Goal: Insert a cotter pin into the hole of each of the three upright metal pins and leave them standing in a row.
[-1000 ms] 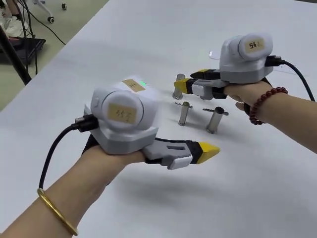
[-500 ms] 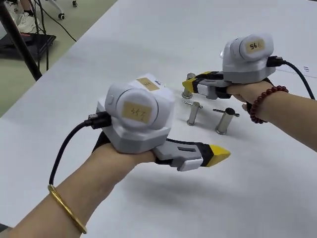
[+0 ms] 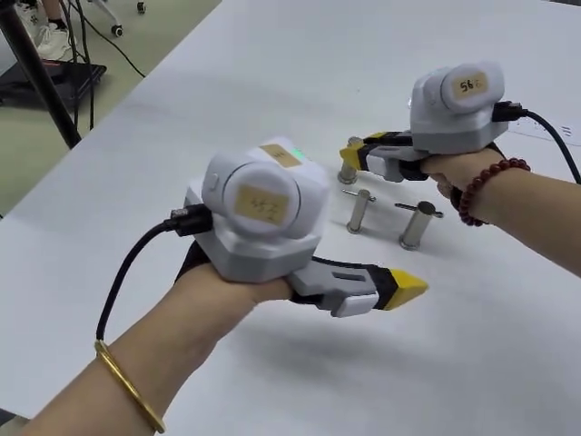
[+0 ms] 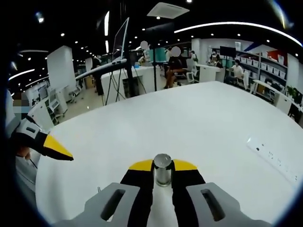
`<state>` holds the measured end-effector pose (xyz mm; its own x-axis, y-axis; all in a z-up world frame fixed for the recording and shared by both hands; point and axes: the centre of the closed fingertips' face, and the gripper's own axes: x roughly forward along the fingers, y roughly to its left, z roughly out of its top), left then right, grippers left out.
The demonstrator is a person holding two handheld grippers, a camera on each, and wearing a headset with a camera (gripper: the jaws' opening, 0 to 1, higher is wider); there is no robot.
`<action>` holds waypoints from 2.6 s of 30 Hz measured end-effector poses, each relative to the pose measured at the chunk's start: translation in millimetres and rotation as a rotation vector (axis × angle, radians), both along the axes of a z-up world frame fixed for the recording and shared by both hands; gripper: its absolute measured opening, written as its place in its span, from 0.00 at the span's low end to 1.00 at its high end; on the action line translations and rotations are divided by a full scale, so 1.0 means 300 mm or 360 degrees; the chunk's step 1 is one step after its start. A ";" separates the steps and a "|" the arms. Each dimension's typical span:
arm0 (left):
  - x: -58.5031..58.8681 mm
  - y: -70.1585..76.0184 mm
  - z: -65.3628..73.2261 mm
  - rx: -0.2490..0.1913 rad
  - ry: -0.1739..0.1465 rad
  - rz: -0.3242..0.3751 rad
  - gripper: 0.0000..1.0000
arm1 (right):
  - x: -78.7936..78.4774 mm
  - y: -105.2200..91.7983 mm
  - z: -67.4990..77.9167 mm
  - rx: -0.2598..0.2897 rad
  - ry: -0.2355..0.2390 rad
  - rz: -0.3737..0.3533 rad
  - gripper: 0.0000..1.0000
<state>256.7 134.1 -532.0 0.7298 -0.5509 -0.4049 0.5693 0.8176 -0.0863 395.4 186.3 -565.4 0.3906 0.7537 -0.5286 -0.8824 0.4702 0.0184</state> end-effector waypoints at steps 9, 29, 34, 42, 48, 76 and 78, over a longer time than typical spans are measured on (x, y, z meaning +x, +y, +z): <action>0.000 0.001 -0.002 0.0002 0.0009 -0.0002 0.99 | -0.010 -0.037 0.005 -0.0056 -0.0024 -0.0008 0.08; 0.002 0.036 0.049 -0.0017 -0.0037 -0.0007 0.99 | -0.003 -0.255 0.038 -0.0104 -0.0038 -0.0148 0.08; 0.000 0.032 0.055 -0.0011 -0.0048 -0.0022 0.99 | -0.012 -0.302 0.045 -0.0123 -0.0041 -0.0177 0.08; -0.007 0.040 0.065 0.0002 -0.0063 -0.0029 0.99 | -0.057 -0.380 0.053 -0.0168 -0.0049 -0.0193 0.08; -0.008 0.043 0.080 -0.0031 -0.0091 -0.0015 0.99 | -0.092 -0.420 0.065 -0.0236 -0.0091 -0.0193 0.08; -0.120 0.046 0.090 -0.0003 -0.0066 -0.0021 0.99 | -0.351 -0.494 0.095 -0.0166 -0.0033 -0.0226 0.08; -0.124 0.047 0.086 -0.0002 -0.0066 -0.0022 0.99 | -0.365 -0.483 0.094 -0.0156 -0.0029 -0.0215 0.08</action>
<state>219.5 148.2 -506.2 0.7383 -0.5614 -0.3738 0.5835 0.8097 -0.0635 285.8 41.5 -537.2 0.4950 0.6390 -0.5888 -0.8108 0.5834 -0.0485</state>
